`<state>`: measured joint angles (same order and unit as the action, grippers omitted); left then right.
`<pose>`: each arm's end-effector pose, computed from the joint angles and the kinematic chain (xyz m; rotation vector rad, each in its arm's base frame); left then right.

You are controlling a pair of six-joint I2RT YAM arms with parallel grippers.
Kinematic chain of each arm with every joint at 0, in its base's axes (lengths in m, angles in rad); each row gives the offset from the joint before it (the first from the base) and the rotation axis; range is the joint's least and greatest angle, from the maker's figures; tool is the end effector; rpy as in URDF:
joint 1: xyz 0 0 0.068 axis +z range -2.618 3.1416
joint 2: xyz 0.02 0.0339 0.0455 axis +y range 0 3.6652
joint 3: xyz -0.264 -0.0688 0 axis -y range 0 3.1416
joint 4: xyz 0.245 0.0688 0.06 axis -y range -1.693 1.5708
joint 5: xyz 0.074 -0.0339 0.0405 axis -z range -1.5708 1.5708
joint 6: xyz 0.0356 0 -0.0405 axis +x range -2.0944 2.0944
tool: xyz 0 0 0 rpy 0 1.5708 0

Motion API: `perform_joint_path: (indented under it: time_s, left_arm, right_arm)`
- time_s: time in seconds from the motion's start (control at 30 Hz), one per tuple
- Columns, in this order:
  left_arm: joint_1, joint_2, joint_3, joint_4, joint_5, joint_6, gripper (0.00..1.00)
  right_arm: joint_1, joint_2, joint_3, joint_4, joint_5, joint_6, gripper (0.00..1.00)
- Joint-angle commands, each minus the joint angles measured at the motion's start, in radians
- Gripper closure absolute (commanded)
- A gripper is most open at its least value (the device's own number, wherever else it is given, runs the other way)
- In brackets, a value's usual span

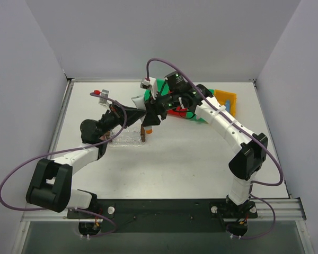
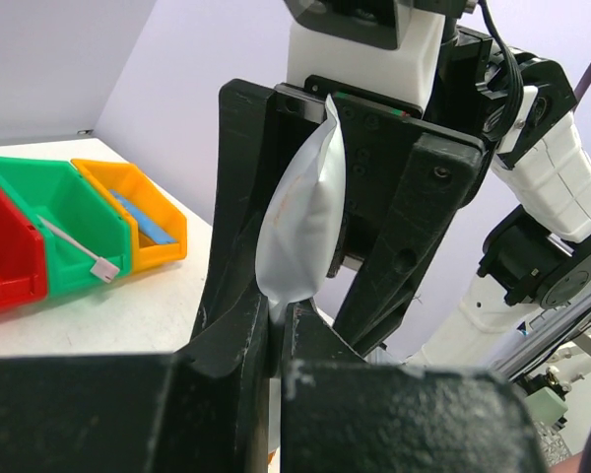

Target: Prepare toiletry sets of a toothbrush and toothpaste on the tray

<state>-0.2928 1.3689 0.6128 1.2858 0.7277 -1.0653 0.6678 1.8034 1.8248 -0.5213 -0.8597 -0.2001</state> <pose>0.2548 -0.1015 0.2985 0.2659 1.3113 -1.5512 0.3051 0.2750 0.3890 -1.3395 1.5920 1.1713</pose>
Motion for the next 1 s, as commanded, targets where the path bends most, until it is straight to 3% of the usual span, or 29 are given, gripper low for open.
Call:
perform_joint_path:
  time_s: [0.0,0.13,0.27,0.33,0.37,0.43,0.53,0.67,0.7,0.8,0.83,0.87,0.97]
  left_arm:
    - [-0.008,-0.036,0.001,0.376,-0.042,-0.002,1.0]
    - [-0.006,-0.044,-0.013,0.376,-0.045,0.004,1.0]
    - [0.007,-0.053,-0.022,0.376,-0.045,0.013,1.0]
    - [0.026,-0.062,-0.022,0.376,-0.034,0.013,0.9]
    - [0.032,-0.067,-0.021,0.36,-0.025,0.014,0.78]
    - [0.053,-0.083,0.002,0.324,0.022,0.037,0.63]
    - [0.073,-0.129,0.042,0.155,0.108,0.127,0.4]
    - [0.11,-0.177,0.131,-0.089,0.223,0.243,0.26]
    - [0.115,-0.177,0.146,-0.12,0.249,0.252,0.17]
    - [0.119,-0.185,0.261,-0.365,0.35,0.393,0.16]
    - [0.121,-0.185,0.298,-0.46,0.372,0.509,0.16]
    - [0.121,-0.183,0.338,-0.678,0.396,0.58,0.16]
    - [0.119,-0.171,0.496,-1.027,0.404,0.836,0.16]
  right_arm:
    - [0.018,0.022,0.059,0.023,-0.055,0.019,0.57]
    - [0.018,0.024,0.071,0.012,-0.039,0.011,0.8]
    - [0.015,-0.001,0.053,-0.002,-0.013,-0.007,0.92]
    - [0.013,-0.022,0.036,-0.006,0.008,-0.018,0.96]
    - [0.012,-0.03,0.028,-0.009,0.014,-0.03,0.98]
    - [0.012,-0.052,0.005,-0.019,0.03,-0.039,1.0]
    - [0.012,-0.076,-0.01,-0.043,0.048,-0.064,1.0]
    - [0.012,-0.11,-0.032,-0.082,0.085,-0.11,1.0]
    - [0.013,-0.124,-0.035,-0.092,0.093,-0.125,1.0]
    - [0.018,-0.131,-0.039,-0.135,0.113,-0.159,1.0]
    - [0.022,-0.133,-0.038,-0.146,0.117,-0.177,1.0]
    - [0.024,-0.136,-0.039,-0.154,0.128,-0.188,1.0]
    - [0.038,-0.147,-0.051,-0.166,0.143,-0.214,1.0]
